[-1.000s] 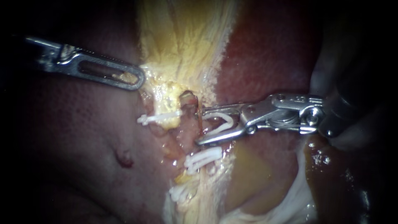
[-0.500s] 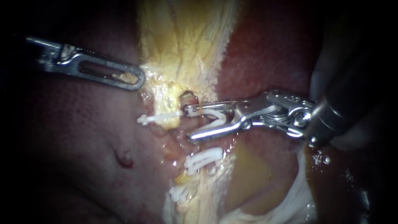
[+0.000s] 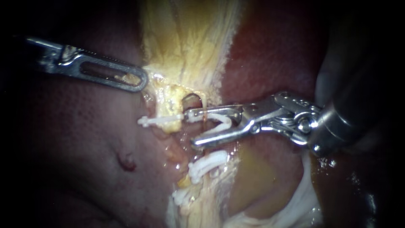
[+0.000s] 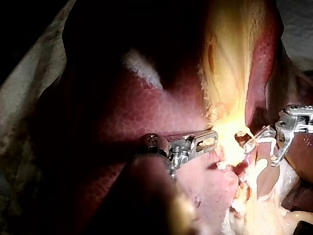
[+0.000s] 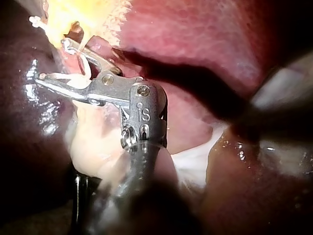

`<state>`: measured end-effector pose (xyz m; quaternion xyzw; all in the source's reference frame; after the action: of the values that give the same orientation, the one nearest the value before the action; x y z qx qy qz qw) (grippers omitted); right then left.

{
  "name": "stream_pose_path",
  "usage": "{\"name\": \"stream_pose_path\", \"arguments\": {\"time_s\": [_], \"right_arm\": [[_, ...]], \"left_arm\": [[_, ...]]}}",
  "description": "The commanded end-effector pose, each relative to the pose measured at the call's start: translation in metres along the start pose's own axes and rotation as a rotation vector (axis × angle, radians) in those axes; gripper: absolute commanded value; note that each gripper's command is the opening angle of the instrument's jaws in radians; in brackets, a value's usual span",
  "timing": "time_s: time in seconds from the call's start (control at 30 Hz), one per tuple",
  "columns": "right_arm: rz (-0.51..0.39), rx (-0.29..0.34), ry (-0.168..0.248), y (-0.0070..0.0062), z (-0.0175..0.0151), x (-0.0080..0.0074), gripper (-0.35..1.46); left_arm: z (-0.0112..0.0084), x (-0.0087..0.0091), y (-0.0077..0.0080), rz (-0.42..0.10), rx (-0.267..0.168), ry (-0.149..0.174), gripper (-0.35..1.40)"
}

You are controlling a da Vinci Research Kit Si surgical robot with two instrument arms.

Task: Clipping third clip right tube

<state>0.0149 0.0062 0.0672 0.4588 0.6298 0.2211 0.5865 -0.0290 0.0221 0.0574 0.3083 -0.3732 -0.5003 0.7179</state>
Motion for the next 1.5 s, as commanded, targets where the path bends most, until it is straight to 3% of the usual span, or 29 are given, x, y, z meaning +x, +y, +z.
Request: {"name": "stream_pose_path", "arguments": {"time_s": [0.03,0.23,0.77,1.4,1.43,1.5], "right_arm": [[0.001,0.004,0.006,-0.0003,0.0002,0.0003,0.5],[0.004,0.017,0.03,-0.0013,0.0011,0.0015,0.5],[0.022,-0.003,0.041,-0.0011,0.0004,0.0015,0.36],[0.022,-0.01,0.046,-0.0006,-0.0009,0.0013,-0.21],[0.034,-0.018,0.047,-0.0006,-0.001,0.0013,-0.31],[0.1,-0.051,0.047,-0.0008,-0.0012,0.0012,-0.35]], "left_arm": [[0.0,0.0,0.0,0.0,0.0,0.0,-0.35],[0.0001,0.0,0.0,0.0,0.0,0.0,-0.35],[0.0002,0.0,0.0001,0.001,0.0,0.0,-0.35],[0.0002,0.0,0.0002,0.001,0.0,0.0,-0.35],[0.0002,0.0,0.0002,0.001,0.0,0.0,-0.35],[0.0002,0.0,0.0002,0.001,0.0,0.0,-0.35]]}}
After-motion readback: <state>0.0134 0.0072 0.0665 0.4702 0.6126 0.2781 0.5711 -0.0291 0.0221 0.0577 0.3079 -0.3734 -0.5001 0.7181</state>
